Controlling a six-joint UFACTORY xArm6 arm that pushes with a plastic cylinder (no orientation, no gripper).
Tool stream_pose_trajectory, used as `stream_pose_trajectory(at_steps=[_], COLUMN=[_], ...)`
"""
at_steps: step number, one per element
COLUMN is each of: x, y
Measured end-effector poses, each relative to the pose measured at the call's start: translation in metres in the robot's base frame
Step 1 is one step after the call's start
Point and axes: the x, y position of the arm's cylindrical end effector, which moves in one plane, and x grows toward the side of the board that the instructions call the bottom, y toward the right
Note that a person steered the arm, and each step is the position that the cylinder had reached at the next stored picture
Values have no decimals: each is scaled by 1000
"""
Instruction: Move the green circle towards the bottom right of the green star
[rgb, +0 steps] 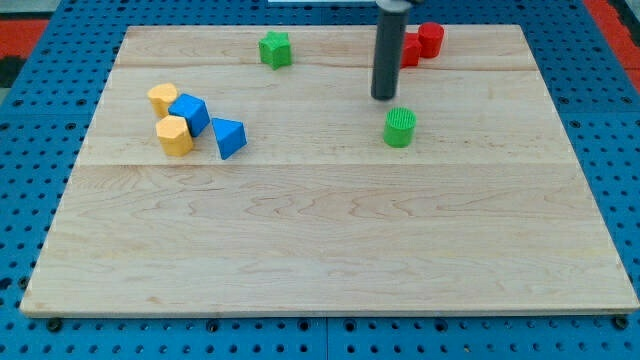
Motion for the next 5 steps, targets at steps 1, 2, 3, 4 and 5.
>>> stream_pose_trajectory(at_steps=[1,2,3,4,5], x=[29,66,87,38,-12], y=[44,75,39,-26,-68])
